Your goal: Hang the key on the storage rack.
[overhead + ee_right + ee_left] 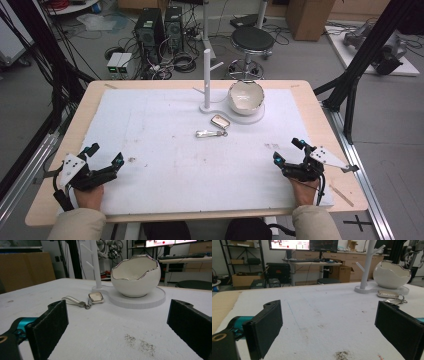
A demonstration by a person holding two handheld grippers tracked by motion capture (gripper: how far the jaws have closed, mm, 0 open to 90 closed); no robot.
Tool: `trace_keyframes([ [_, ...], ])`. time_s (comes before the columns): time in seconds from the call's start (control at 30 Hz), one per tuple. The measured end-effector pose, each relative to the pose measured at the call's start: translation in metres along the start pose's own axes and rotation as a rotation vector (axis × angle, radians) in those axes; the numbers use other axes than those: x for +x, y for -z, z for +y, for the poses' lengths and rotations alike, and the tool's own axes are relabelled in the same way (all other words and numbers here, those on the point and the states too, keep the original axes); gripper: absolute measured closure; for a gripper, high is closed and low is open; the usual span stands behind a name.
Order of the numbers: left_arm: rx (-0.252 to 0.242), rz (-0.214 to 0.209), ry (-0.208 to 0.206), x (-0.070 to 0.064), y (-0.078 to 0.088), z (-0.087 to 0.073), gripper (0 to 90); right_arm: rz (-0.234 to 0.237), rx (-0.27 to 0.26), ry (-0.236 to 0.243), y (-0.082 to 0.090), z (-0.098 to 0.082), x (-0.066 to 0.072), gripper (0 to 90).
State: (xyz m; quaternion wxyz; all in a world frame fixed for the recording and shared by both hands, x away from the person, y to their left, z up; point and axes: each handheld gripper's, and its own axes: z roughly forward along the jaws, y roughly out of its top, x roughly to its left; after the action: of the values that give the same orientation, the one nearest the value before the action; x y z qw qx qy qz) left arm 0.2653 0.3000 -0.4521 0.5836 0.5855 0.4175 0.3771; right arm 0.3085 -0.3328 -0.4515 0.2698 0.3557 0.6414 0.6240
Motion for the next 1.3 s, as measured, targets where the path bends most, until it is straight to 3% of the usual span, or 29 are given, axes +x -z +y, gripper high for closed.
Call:
trace_keyframes([
  [0.5,-0.008,-0.008,-0.023,-0.002,0.000,0.000,8.1,-0.001,0.003,-0.020,0.000,0.001,-0.001,2.6],
  [0.6,-0.004,-0.008,-0.014,-0.002,0.000,0.000,8.1,0.003,0.007,0.008,-0.002,0.002,-0.001,2.6],
  [0.7,0.007,-0.007,-0.010,-0.001,-0.001,0.000,8.1,0.014,0.051,0.028,-0.005,0.009,0.000,2.6],
  [0.9,0.004,-0.010,-0.013,-0.001,-0.001,0.000,8.1,0.081,0.101,0.073,-0.029,0.061,0.002,2.5],
  [1.07,0.004,-0.011,-0.011,0.000,0.000,0.000,8.1,0.142,0.135,0.123,-0.049,0.094,0.007,2.5],
  [1.1,0.005,-0.011,-0.006,0.000,-0.001,0.000,8.1,0.142,0.135,0.123,-0.049,0.094,0.007,2.5],
  [1.13,0.005,-0.011,-0.006,-0.001,-0.001,0.000,8.1,0.171,0.150,0.147,-0.058,0.106,0.009,2.5],
  [1.23,0.009,-0.011,-0.013,-0.001,-0.001,0.000,8.1,0.205,0.175,0.167,-0.068,0.117,0.011,2.5],
  [1.3,0.011,-0.014,-0.012,-0.001,-0.001,0.000,8.1,0.255,0.225,0.216,-0.086,0.131,0.013,2.6],
])
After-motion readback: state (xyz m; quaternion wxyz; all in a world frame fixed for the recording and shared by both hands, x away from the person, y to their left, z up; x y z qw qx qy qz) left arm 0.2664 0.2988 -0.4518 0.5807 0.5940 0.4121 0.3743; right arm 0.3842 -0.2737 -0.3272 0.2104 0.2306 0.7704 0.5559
